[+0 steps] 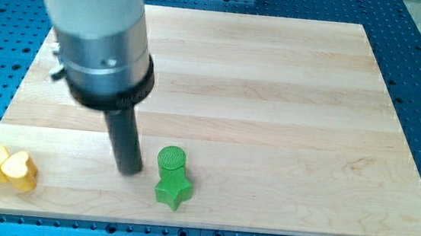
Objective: Move the green star to the bottom right of the green circle
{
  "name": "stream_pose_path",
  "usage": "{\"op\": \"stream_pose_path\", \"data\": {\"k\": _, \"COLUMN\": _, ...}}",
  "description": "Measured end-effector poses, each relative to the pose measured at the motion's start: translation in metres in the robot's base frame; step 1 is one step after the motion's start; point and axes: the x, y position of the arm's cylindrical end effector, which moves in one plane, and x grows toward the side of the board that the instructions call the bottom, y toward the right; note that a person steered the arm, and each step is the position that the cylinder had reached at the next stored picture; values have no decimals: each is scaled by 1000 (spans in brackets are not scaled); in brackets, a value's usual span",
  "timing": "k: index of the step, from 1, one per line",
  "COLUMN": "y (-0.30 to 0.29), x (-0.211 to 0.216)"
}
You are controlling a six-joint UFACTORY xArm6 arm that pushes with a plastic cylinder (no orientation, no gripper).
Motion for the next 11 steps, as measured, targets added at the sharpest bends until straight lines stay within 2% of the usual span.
{"op": "stream_pose_path", "data": {"k": 3, "y": 6, "x": 47}}
{"op": "stream_pose_path", "data": {"k": 8, "y": 66, "x": 46}}
{"op": "stream_pose_path", "data": {"k": 10, "y": 63, "x": 33}}
{"op": "stream_pose_path", "data": {"k": 11, "y": 27, "x": 47}}
